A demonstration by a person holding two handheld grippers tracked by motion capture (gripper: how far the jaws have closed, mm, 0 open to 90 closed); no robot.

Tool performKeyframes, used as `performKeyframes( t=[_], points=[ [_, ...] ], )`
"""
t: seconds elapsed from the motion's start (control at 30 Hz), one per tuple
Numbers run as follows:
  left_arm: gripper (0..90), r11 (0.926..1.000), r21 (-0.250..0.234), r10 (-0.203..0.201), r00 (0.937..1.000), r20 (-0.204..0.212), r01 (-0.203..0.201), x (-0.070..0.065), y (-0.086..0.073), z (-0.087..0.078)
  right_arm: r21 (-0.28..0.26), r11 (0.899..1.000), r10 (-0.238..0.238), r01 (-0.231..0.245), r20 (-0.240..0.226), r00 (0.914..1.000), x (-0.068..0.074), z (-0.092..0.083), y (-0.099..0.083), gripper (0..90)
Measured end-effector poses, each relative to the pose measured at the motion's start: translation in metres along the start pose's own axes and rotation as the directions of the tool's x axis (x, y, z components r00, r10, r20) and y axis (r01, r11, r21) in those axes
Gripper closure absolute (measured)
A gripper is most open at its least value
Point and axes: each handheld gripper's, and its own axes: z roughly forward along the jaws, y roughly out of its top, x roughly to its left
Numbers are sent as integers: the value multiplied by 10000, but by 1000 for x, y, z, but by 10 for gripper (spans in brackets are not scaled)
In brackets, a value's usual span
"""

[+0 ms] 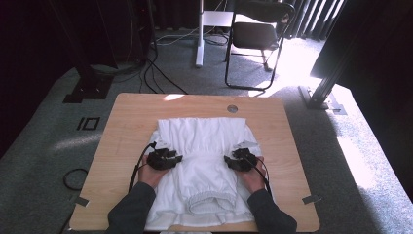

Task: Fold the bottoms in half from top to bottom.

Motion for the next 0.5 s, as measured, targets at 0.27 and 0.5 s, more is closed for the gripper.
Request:
performKeyframes(
  t=[0.27,0.5],
  points=[
    [526,9992,-357,-189,9997,-175,183,5,14,-20,-49,9999,106,-106,-74,9999,10,-17,-18,535],
    [338,9843,-761,-1721,9622,-2109,1594,72,57,-7,211,9994,285,-283,-82,9996,10,-16,-14,527]
  ],
)
